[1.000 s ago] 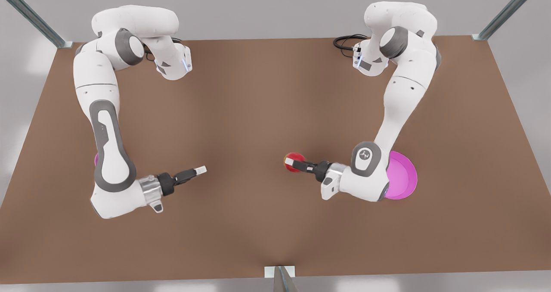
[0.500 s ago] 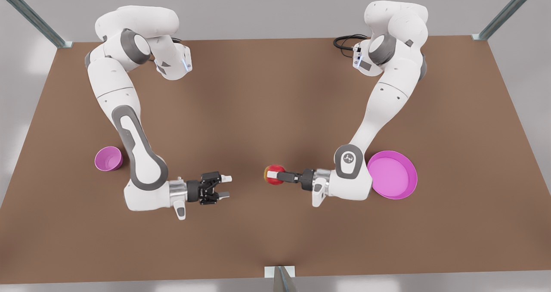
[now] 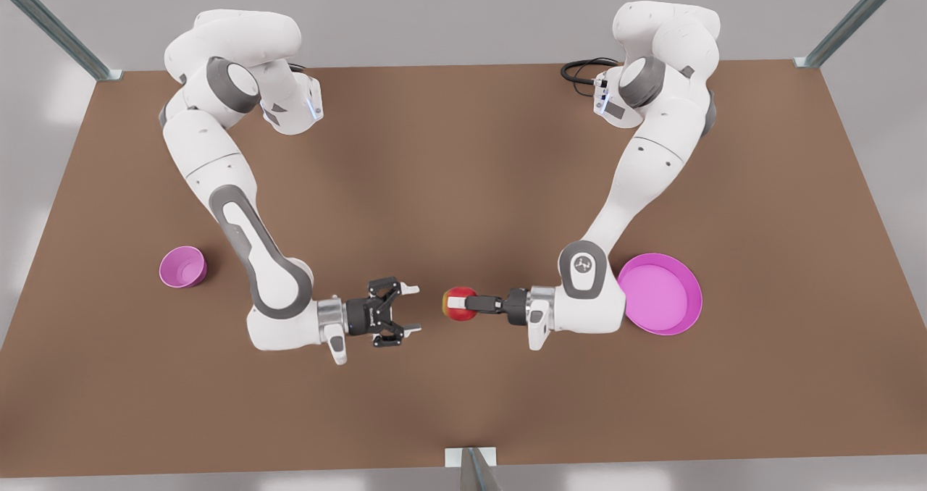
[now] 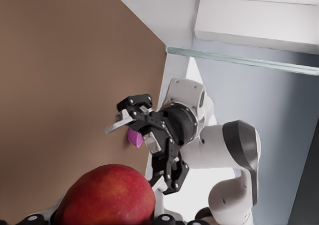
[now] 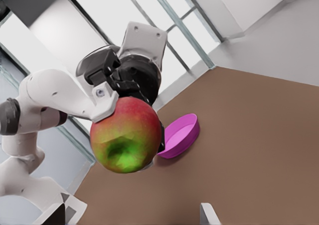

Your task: Use the left arm to pick up the apple from the plate, transfer it to the gripper of the right arm, and then use the right arm to place it into the bowl

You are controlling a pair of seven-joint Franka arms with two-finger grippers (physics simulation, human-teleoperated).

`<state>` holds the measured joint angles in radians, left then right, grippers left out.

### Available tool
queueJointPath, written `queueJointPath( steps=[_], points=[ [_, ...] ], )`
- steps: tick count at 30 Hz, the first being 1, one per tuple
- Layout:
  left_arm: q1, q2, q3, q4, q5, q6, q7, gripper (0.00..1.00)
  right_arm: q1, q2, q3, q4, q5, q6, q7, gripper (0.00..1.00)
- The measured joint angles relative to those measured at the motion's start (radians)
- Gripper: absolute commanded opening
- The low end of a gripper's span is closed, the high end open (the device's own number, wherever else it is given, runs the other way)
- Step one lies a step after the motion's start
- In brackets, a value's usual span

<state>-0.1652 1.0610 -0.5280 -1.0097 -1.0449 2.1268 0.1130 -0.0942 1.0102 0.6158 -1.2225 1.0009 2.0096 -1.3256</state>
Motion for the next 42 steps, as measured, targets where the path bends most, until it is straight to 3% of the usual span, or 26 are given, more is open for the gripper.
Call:
queueJointPath(
  steps=[13, 42],
  points=[
    [-0.009, -0.004, -0.006, -0.005, -0.002, 0.031, 0.024, 0.77, 0.001, 0.041, 0.088, 0.015, 0.001, 0.075, -0.176, 1.00],
    [-0.020, -0.002, -0.010, -0.006, -0.007, 0.054, 0.042, 0.78, 0.041, 0.114, 0.187, 0.024, 0.001, 0.186, -0.311, 1.00]
  ],
)
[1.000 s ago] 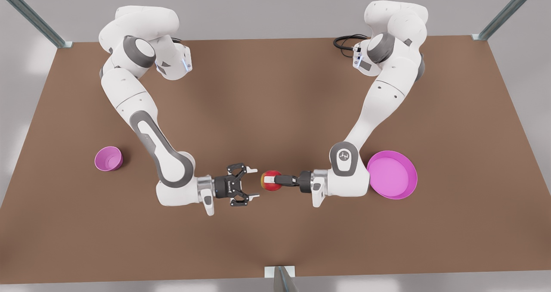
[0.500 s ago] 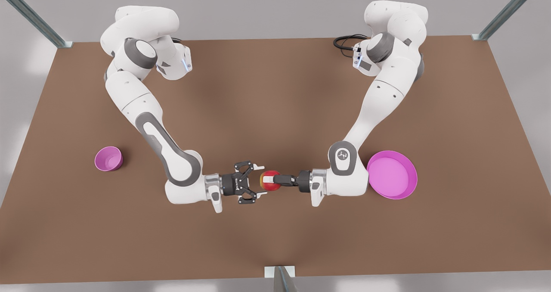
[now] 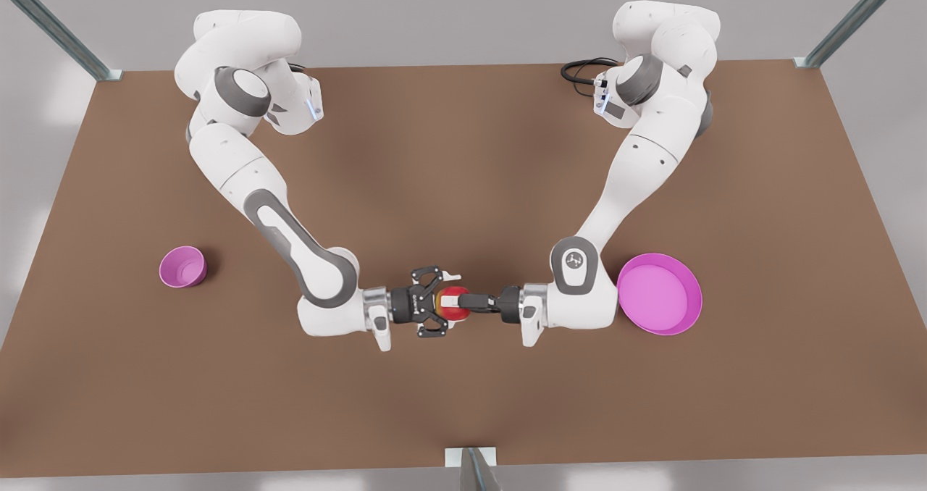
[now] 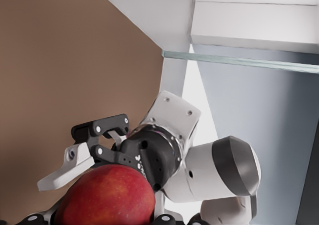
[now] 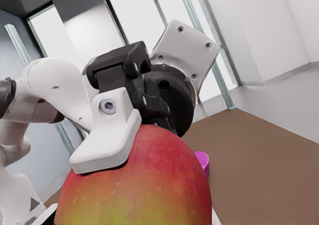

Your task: Use the left arm to pick up the apple from the plate, transfer it to the gripper of the right arm, and then use the right arm to place it into the bowl

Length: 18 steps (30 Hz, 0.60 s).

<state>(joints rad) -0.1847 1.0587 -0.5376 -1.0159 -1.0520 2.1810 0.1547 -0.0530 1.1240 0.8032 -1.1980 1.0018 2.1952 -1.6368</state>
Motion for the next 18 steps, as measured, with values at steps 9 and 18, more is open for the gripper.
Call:
queueJointPath(
  steps=[9, 18],
  points=[
    [0.000, -0.001, 0.000, -0.001, -0.007, 0.009, 0.005, 1.00, 0.001, 0.001, 0.000, 0.000, 0.001, 0.014, -0.008, 0.61],
    [0.000, -0.002, 0.000, -0.001, -0.004, 0.010, 0.012, 1.00, -0.007, -0.002, -0.001, -0.001, 0.001, 0.012, -0.011, 0.63]
  ],
)
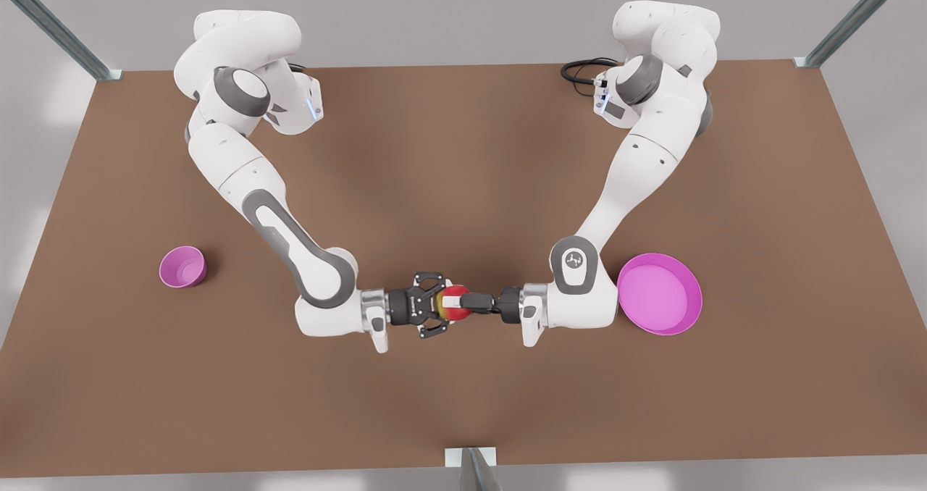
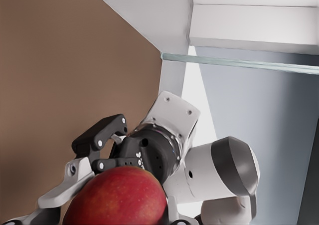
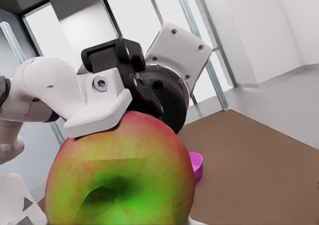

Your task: Use the left arm to pick up the apple from the plate, transfer it to the gripper of the right arm, and then use the right arm to place it into the bowl

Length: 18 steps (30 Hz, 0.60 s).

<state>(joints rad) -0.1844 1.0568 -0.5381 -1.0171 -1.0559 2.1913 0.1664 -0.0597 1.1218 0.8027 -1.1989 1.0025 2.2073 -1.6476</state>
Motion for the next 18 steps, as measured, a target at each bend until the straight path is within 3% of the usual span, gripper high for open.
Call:
queueJointPath(
  steps=[6, 10, 11, 12, 13, 18],
  points=[
    [0.001, -0.001, 0.000, 0.001, 0.003, 0.000, 0.001, 1.00, -0.004, 0.000, 0.000, -0.001, 0.001, -0.001, -0.001, 0.74],
    [0.002, -0.001, 0.000, 0.001, 0.004, 0.000, 0.002, 1.00, -0.005, 0.000, 0.000, -0.002, 0.001, -0.002, -0.002, 0.90],
    [0.002, -0.001, 0.000, 0.001, 0.004, 0.000, 0.002, 1.00, -0.005, 0.000, 0.000, -0.002, 0.001, -0.002, -0.002, 0.89],
    [0.001, -0.001, 0.000, 0.000, 0.004, 0.000, 0.002, 1.00, -0.005, 0.000, 0.000, -0.002, 0.001, -0.002, -0.002, 0.66],
    [0.001, -0.001, 0.000, 0.000, 0.005, 0.000, 0.003, 1.00, -0.006, -0.001, 0.000, -0.002, 0.001, -0.003, -0.002, 0.51],
    [0.001, -0.001, 0.000, 0.001, 0.005, 0.000, 0.003, 1.00, -0.027, -0.006, 0.002, -0.004, -0.001, -0.015, 0.000, 0.52]
  ],
)
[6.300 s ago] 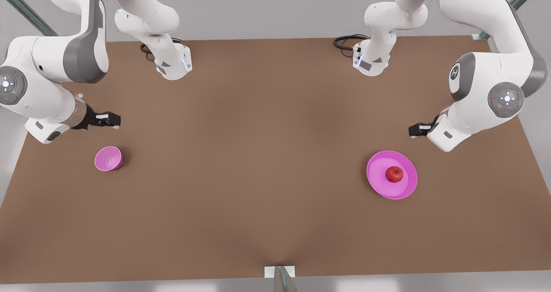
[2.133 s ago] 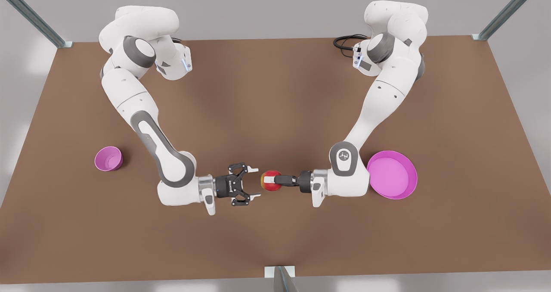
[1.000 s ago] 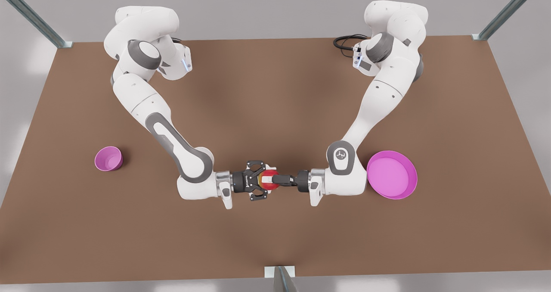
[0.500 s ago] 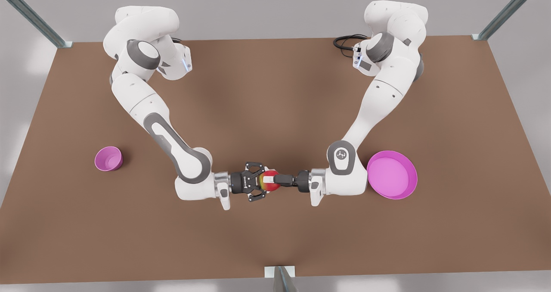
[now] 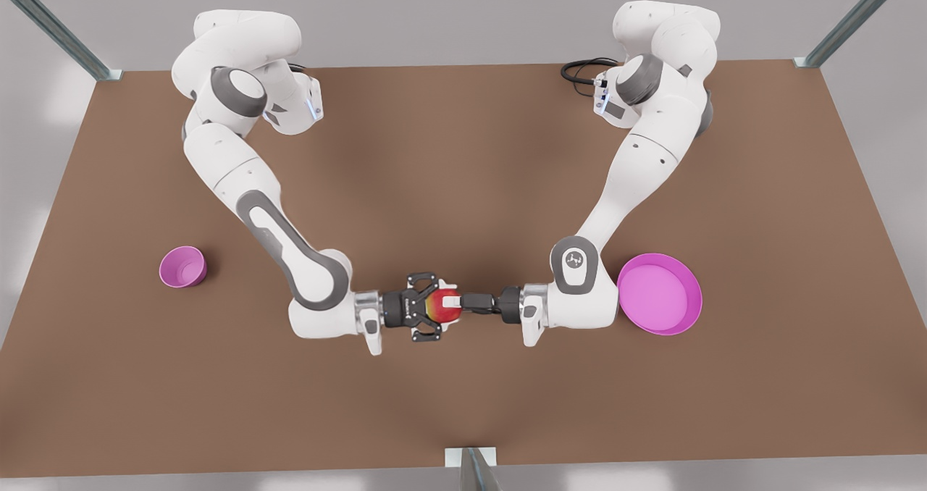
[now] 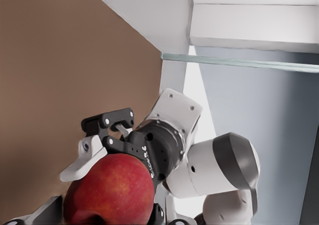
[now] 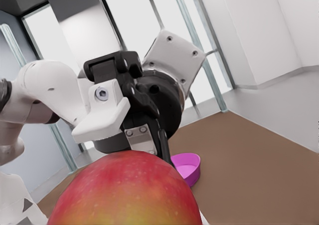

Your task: Use the left arm to pick up the apple from the plate, transfer it to the gripper of the right arm, and then use the right arm to place it into the bowl

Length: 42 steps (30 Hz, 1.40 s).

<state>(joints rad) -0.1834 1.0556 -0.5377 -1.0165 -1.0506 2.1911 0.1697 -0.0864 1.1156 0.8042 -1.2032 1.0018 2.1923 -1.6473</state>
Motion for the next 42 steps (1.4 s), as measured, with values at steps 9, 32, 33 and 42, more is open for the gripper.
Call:
queueJointPath(
  steps=[9, 32, 33, 42],
  points=[
    [0.138, -0.062, 0.001, 0.000, 0.095, -0.098, -0.026, 1.00, -0.215, -0.019, -0.007, -0.010, -0.175, -0.153, 0.013, 0.54],
    [0.130, -0.778, 0.368, -0.305, 1.086, -0.794, -0.334, 1.00, -0.526, -0.286, -0.065, -0.037, -1.658, -0.555, 0.038, 0.55],
    [0.130, -0.778, 0.368, -0.305, 1.086, -0.801, -0.341, 1.00, -0.504, -0.313, -0.120, -0.061, -1.647, -0.540, 0.029, 0.55],
    [0.118, -0.766, 0.368, -0.306, 1.089, -0.866, -0.386, 1.00, -0.328, -0.624, -0.594, -0.561, -1.352, -0.187, -0.074, 0.55]
  ],
)
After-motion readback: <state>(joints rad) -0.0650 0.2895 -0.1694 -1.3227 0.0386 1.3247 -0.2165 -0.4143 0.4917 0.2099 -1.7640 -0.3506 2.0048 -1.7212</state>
